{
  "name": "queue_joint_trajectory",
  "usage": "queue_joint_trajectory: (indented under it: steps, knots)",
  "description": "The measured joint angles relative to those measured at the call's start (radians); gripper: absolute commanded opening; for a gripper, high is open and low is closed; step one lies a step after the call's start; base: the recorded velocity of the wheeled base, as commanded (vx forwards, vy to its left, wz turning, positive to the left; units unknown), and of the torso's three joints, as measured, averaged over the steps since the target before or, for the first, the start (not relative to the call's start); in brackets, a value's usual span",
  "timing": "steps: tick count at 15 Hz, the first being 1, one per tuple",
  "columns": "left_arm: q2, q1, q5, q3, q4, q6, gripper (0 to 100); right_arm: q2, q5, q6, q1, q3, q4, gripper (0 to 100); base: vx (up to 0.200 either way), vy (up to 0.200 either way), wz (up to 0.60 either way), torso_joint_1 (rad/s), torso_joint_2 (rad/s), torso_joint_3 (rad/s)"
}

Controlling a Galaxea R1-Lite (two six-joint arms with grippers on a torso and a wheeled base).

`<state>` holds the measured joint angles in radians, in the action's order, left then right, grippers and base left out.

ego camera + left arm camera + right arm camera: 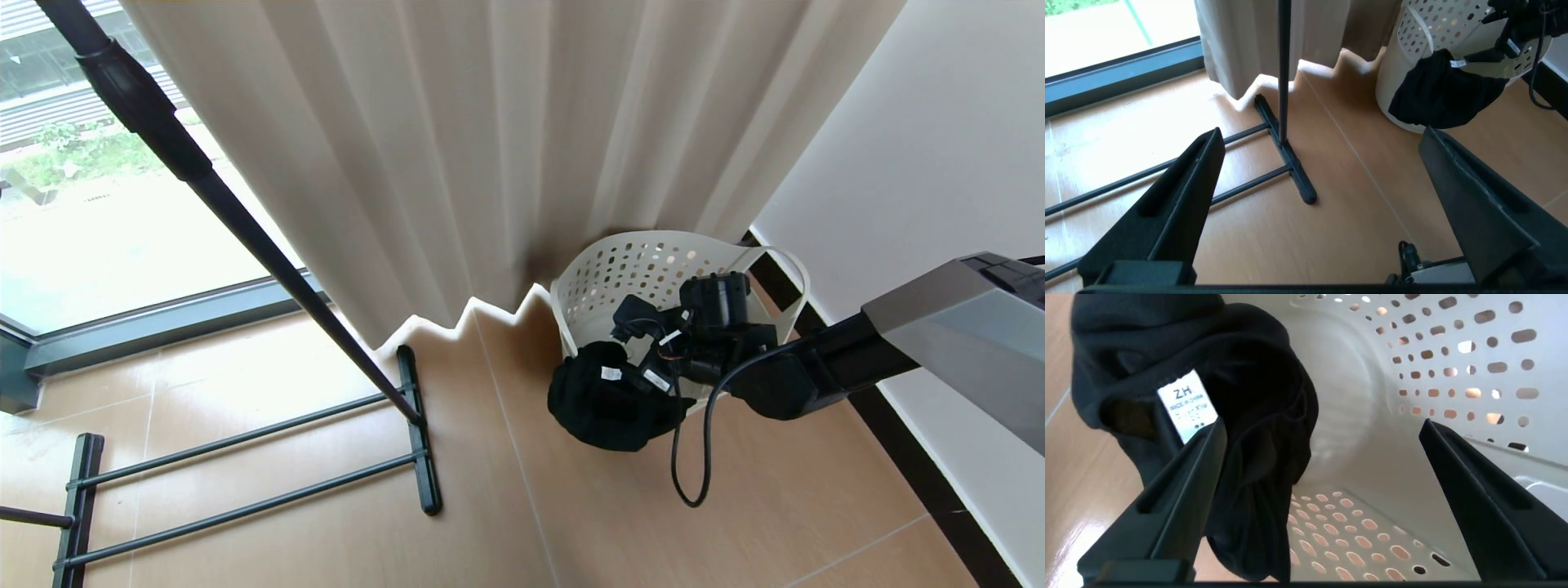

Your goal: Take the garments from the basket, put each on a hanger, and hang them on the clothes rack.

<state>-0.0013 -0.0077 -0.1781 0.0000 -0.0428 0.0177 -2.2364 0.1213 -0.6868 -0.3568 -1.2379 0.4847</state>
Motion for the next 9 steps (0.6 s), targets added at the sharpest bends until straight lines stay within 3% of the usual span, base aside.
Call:
queue_joint_trajectory:
  steps: [9]
  knots:
    - [0.0, 0.0, 0.0, 0.0, 0.0, 0.0, 100, -0.09, 0.016, 0.076, 0.0, -0.114, -0.032, 100, 0.0, 0.0, 0.0, 0.0, 0.0, 0.0]
